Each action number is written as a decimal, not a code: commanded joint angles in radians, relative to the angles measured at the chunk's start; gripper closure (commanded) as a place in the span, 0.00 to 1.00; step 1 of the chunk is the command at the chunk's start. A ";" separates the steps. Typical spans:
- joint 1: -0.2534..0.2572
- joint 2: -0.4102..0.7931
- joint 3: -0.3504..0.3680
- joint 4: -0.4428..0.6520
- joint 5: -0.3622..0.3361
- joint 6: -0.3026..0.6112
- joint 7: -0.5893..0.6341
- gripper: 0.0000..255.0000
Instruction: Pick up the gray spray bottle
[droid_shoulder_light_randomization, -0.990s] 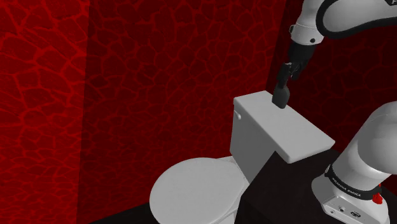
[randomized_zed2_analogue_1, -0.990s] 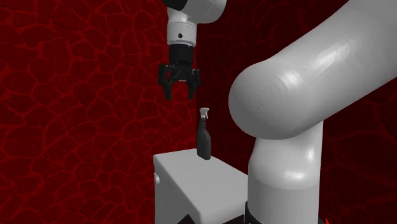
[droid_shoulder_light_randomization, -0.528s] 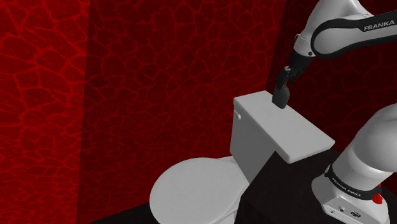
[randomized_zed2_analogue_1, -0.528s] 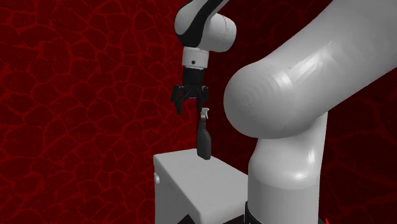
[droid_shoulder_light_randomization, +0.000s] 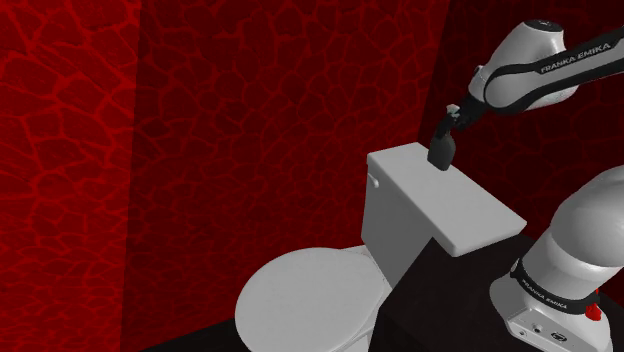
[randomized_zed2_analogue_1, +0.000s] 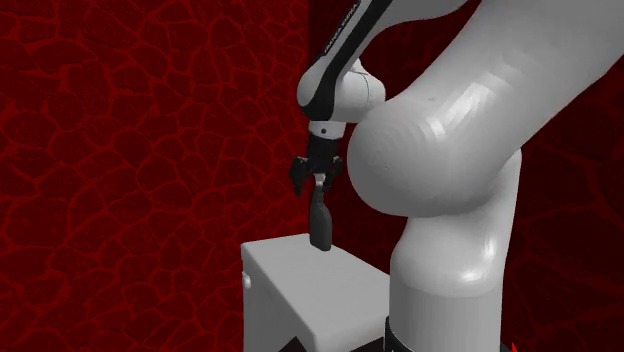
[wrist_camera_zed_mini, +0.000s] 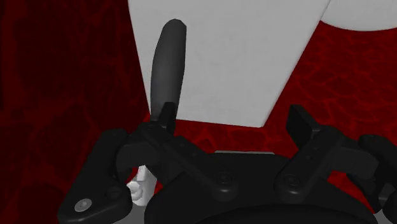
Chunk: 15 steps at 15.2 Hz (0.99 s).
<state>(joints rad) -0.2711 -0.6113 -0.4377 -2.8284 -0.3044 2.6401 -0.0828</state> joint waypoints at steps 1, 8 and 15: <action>0.009 0.081 -0.063 0.012 0.007 0.121 -0.030 0.00; 0.192 0.279 -0.326 0.051 0.138 0.396 -0.174 0.00; 0.371 0.350 -0.497 0.035 0.217 0.499 -0.247 0.00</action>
<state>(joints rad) 0.0931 -0.2666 -0.9214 -2.7870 -0.0928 3.1341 -0.3272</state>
